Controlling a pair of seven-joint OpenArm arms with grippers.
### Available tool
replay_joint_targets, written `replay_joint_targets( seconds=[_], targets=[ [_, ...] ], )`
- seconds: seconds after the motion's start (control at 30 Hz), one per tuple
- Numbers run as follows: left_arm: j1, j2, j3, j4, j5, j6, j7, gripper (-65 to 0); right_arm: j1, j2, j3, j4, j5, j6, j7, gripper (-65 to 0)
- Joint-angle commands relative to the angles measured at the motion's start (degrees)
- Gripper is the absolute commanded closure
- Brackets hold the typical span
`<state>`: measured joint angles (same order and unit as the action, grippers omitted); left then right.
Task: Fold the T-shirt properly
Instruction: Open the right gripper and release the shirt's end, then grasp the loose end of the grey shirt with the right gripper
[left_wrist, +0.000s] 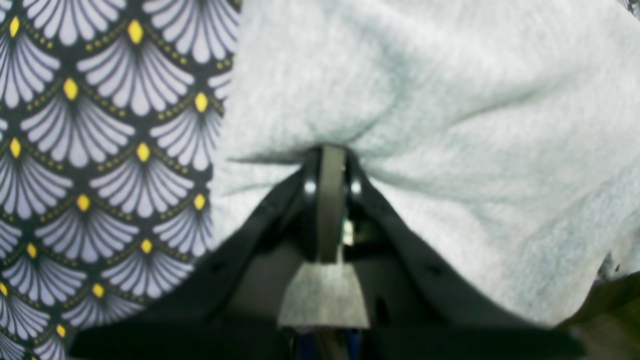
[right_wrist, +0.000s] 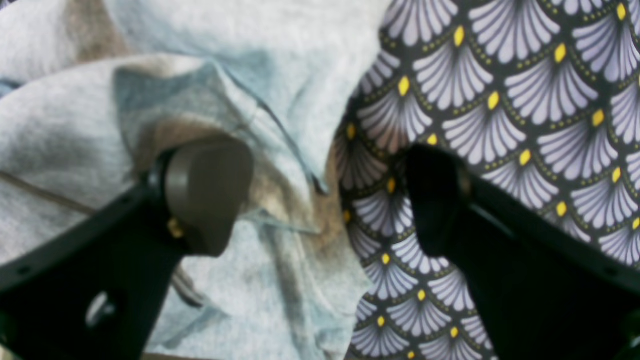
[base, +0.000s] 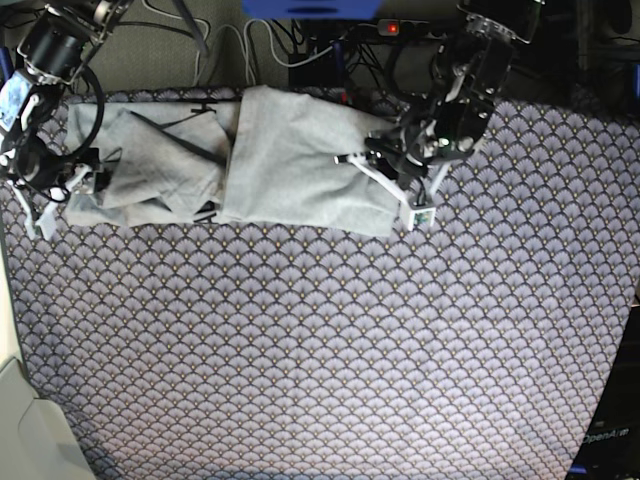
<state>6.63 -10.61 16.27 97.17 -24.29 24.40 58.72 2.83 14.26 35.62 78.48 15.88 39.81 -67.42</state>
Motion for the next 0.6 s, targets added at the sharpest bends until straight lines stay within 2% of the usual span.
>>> replay_joint_targets(
  seconds=[0.0,0.2,0.37,0.47,0.57],
  targets=[
    [-0.52,-0.07,-0.05,0.46,0.25,0.26,-0.21,-0.3,0.11,-0.59,-0.14,-0.37,1.92,0.19,-1.02,-53.3],
    [-0.52,-0.07,-0.05,0.46,0.25,0.26,-0.21,-0.3,0.11,-0.59,-0.50,-0.37,2.01,0.19,-1.29,-51.4],
    [-0.52,-0.07,-0.05,0.46,0.25,0.26,-0.21,-0.3,-0.85,-0.24,-0.67,-0.46,7.64,0.19,-1.37,-39.1],
    [-0.52,-0.07,-0.05,0.46,0.25,0.26,-0.21,-0.3,-1.03,-0.15,-0.67,-0.46,8.69,0.19,-1.46,-31.1],
    [-0.44,-0.16,-0.05,0.46,0.25,0.26,-0.21,-0.3,-1.03,-0.15,-0.67,-0.37,8.60,0.19,-3.13,-28.4]
  ],
)
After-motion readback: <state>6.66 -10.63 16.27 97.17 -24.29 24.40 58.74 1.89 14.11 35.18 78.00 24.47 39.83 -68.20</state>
